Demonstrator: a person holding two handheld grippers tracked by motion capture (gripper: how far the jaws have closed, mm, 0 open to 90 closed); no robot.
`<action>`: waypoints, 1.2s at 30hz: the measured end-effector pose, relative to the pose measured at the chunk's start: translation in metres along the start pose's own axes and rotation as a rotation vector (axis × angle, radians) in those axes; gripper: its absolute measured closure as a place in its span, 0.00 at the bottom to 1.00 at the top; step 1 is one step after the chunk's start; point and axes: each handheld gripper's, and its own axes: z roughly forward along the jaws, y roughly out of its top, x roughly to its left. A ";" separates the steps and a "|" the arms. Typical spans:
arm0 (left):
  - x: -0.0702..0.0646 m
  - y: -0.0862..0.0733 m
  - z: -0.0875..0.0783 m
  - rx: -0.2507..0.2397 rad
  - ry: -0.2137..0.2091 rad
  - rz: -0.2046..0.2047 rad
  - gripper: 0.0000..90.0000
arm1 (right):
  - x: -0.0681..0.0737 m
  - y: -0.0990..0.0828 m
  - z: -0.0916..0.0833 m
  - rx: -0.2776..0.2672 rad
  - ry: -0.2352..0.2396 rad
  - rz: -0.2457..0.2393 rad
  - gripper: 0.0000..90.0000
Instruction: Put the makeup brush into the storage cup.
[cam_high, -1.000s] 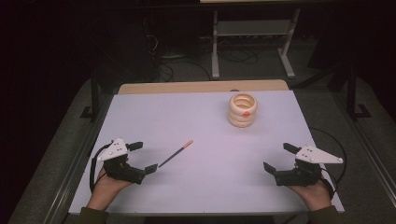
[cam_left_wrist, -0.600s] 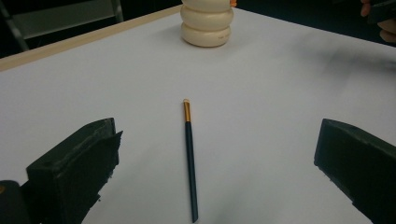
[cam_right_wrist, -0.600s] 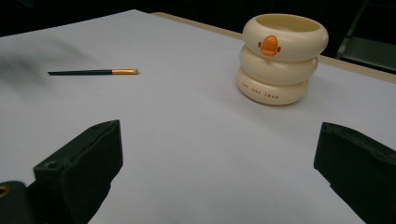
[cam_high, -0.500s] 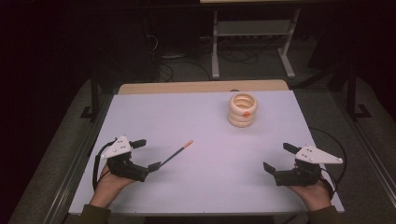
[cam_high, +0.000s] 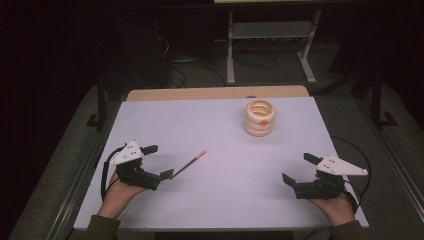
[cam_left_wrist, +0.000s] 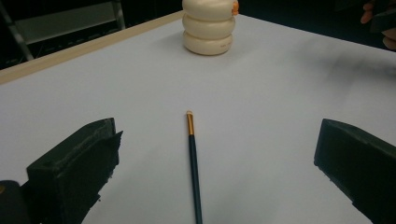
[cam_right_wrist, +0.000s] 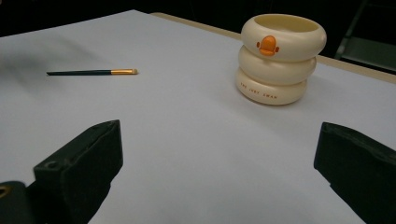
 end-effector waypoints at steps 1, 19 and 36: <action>0.000 0.001 0.001 0.000 -0.001 0.002 0.00 | 0.000 0.000 0.000 0.000 0.000 -0.001 0.01; 0.003 0.011 0.008 -0.017 -0.001 0.008 0.00 | 0.000 0.000 0.001 0.004 0.001 -0.006 0.01; 0.009 0.024 0.019 -0.034 -0.008 0.019 0.00 | -0.001 0.000 0.000 0.001 -0.007 -0.005 0.01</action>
